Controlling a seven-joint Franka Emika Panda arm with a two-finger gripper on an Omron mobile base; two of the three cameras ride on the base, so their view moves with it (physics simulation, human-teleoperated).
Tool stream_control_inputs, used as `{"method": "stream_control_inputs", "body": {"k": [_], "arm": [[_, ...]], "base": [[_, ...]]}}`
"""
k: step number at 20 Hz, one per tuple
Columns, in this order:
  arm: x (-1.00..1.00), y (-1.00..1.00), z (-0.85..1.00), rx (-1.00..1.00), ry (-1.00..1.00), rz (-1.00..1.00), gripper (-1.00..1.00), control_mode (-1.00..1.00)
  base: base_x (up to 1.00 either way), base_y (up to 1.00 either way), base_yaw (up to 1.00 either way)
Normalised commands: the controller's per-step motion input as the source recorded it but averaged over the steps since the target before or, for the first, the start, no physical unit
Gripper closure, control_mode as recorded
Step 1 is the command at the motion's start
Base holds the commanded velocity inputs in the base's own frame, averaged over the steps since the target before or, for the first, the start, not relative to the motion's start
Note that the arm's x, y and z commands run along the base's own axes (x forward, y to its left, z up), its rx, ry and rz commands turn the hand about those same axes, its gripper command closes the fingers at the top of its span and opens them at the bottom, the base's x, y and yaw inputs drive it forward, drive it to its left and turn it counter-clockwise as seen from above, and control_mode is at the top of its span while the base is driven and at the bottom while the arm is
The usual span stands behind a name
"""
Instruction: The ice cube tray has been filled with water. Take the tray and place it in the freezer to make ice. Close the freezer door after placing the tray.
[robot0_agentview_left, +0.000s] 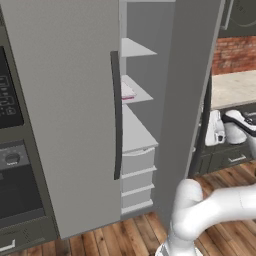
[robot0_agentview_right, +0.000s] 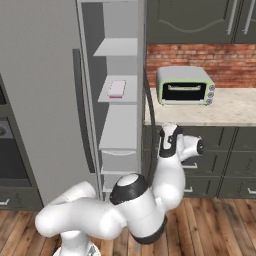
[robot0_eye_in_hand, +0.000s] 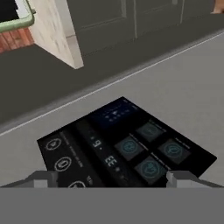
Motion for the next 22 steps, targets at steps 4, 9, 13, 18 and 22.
{"method": "stream_control_inputs", "body": {"k": [4,9,13,18,22], "arm": [[0.00,1.00,-0.19,-0.20,0.00,0.02,-1.00,-1.00],[0.04,1.00,-0.14,-0.18,0.00,0.00,-1.00,-1.00],[0.14,1.00,-0.10,-0.21,0.00,0.00,-1.00,-1.00],[0.36,1.00,-0.03,-0.21,0.00,-0.05,-1.00,-1.00],[0.49,1.00,0.00,-0.21,0.00,-0.13,-1.00,-1.00]], "base": [[0.00,0.00,0.00],[0.00,0.00,0.00],[0.00,0.00,0.00],[0.00,0.00,0.00],[0.00,0.00,0.00]]}}
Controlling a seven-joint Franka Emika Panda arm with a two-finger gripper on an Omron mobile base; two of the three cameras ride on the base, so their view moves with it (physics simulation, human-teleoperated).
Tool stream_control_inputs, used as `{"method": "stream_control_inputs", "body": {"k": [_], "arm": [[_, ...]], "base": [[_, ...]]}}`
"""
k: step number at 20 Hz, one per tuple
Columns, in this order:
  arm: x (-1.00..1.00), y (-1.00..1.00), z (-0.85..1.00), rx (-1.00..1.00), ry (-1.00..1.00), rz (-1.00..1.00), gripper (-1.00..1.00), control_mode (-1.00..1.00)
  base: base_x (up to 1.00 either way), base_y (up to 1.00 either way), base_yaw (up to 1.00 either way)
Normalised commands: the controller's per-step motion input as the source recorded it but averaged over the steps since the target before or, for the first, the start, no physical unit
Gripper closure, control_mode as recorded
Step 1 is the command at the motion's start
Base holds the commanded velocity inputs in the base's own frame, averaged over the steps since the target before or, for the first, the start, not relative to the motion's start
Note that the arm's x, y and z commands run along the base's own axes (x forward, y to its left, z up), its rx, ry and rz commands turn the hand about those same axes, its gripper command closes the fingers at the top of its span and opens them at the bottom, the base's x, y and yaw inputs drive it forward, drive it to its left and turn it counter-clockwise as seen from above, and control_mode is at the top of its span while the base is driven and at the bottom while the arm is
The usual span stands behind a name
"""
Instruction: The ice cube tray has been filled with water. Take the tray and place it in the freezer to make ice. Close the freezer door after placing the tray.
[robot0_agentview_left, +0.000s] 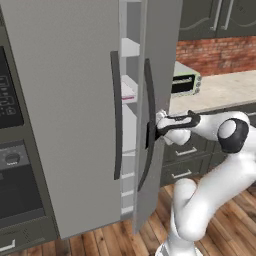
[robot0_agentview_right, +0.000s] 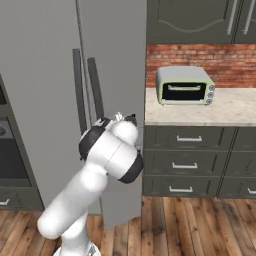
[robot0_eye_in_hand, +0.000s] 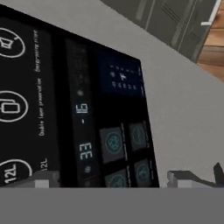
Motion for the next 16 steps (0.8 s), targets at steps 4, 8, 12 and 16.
{"method": "stream_control_inputs", "body": {"k": [4,8,12,16], "arm": [[0.68,1.00,0.00,-0.22,-0.01,-0.30,-1.00,-1.00],[0.85,0.89,0.00,-0.21,-0.06,-0.43,-1.00,-1.00],[0.99,0.40,0.00,-0.07,0.00,-0.31,-1.00,-1.00],[1.00,0.02,0.00,0.00,0.07,-0.16,-1.00,-1.00]], "base": [[0.00,0.00,0.00],[0.00,0.00,0.00],[0.00,0.00,0.00],[0.00,0.00,0.00]]}}
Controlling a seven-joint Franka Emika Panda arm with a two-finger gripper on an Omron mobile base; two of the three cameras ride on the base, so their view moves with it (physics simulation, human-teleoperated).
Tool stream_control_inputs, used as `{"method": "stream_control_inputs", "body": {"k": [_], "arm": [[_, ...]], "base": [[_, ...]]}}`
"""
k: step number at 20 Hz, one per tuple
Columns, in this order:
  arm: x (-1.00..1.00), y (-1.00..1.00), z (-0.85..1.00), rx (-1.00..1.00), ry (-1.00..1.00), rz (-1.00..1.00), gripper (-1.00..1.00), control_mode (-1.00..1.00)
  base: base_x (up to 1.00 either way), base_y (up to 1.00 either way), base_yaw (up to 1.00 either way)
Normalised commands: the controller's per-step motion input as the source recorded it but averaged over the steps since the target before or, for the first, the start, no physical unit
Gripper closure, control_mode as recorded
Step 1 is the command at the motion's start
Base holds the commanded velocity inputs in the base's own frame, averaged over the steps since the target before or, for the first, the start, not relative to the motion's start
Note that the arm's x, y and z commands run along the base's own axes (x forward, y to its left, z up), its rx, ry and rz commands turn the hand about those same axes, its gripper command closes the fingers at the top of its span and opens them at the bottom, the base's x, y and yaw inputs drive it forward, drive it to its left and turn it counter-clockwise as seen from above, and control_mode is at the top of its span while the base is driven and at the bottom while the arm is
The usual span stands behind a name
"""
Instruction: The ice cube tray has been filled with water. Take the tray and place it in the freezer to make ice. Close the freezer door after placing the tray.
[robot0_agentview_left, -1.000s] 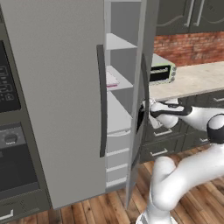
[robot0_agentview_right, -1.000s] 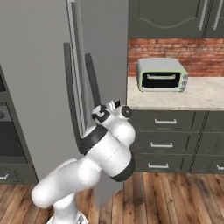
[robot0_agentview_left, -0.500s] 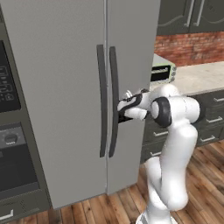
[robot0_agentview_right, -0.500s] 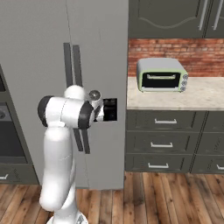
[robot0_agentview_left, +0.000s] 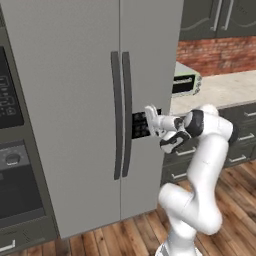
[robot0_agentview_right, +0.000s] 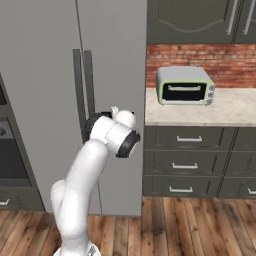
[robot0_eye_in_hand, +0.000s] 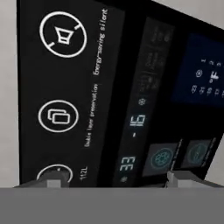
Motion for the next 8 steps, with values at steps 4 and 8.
{"method": "stream_control_inputs", "body": {"k": [4,8], "arm": [[-0.11,0.09,0.04,0.00,0.02,-0.09,-1.00,-1.00],[-0.95,0.00,0.78,0.00,0.00,-0.13,-1.00,-1.00]], "base": [[0.00,0.00,0.00],[0.00,0.00,0.00]]}}
